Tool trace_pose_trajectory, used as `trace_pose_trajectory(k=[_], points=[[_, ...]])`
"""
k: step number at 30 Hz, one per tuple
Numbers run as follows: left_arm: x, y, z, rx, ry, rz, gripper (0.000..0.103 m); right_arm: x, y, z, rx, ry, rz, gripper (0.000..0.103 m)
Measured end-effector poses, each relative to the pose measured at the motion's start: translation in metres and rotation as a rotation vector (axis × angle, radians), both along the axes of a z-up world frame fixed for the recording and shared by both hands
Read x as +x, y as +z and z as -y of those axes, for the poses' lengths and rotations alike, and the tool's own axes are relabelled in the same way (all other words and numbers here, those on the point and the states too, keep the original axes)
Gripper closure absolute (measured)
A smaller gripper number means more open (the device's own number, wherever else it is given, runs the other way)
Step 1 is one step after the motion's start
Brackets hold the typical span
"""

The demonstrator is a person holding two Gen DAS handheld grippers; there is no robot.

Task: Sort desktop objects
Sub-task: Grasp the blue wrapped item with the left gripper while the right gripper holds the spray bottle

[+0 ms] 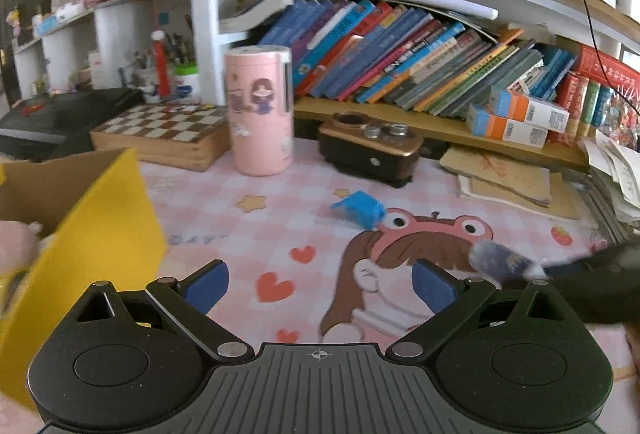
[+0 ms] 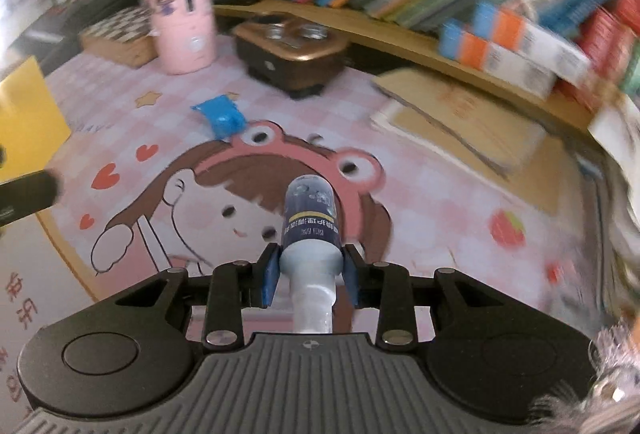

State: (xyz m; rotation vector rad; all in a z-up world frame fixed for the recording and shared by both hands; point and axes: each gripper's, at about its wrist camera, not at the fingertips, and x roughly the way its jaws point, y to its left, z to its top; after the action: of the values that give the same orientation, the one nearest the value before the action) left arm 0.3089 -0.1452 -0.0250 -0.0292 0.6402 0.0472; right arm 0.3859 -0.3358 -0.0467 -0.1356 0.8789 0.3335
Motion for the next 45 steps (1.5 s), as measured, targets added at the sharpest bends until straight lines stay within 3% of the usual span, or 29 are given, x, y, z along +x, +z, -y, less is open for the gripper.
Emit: trace_pose_trajectory(k=[6, 8, 10, 11, 17, 24, 29, 31, 33, 39, 45], points=[[0.044, -0.023, 0.017, -0.034, 0.006, -0.040, 0.005, -0.021, -0.002, 0.016, 0.020, -0.049, -0.020, 0.072], [0.058, -0.029, 0.023, -0.008, 0.014, -0.040, 0.015, -0.024, -0.004, 0.017, 0.022, -0.054, -0.019, 0.072], [0.075, -0.037, 0.032, 0.052, 0.015, -0.055, 0.032, -0.025, -0.006, 0.016, 0.020, -0.056, -0.016, 0.072], [0.082, -0.040, 0.036, 0.065, 0.010, -0.059, 0.034, -0.025, -0.007, 0.016, 0.022, -0.061, -0.018, 0.072], [0.119, -0.049, 0.043, 0.092, -0.025, -0.025, 0.035, -0.029, -0.013, 0.018, 0.043, -0.082, -0.037, 0.072], [0.147, -0.065, 0.041, 0.089, -0.045, -0.076, 0.037, -0.031, -0.019, 0.021, 0.057, -0.088, -0.050, 0.072], [0.149, -0.070, 0.038, 0.058, -0.055, -0.086, 0.045, -0.030, -0.021, 0.020, 0.052, -0.090, -0.048, 0.072], [0.148, -0.069, 0.036, 0.041, -0.059, -0.093, 0.056, -0.029, -0.021, 0.019, 0.047, -0.091, -0.045, 0.071], [0.146, -0.067, 0.036, 0.039, -0.062, -0.098, 0.060, -0.027, -0.021, 0.018, 0.036, -0.092, -0.040, 0.071], [0.130, -0.053, 0.027, -0.010, -0.063, -0.057, 0.065, -0.016, -0.024, 0.013, 0.011, -0.095, -0.024, 0.068], [0.089, -0.031, 0.019, -0.082, -0.100, -0.018, 0.066, -0.015, -0.024, 0.013, 0.016, -0.099, -0.028, 0.072]])
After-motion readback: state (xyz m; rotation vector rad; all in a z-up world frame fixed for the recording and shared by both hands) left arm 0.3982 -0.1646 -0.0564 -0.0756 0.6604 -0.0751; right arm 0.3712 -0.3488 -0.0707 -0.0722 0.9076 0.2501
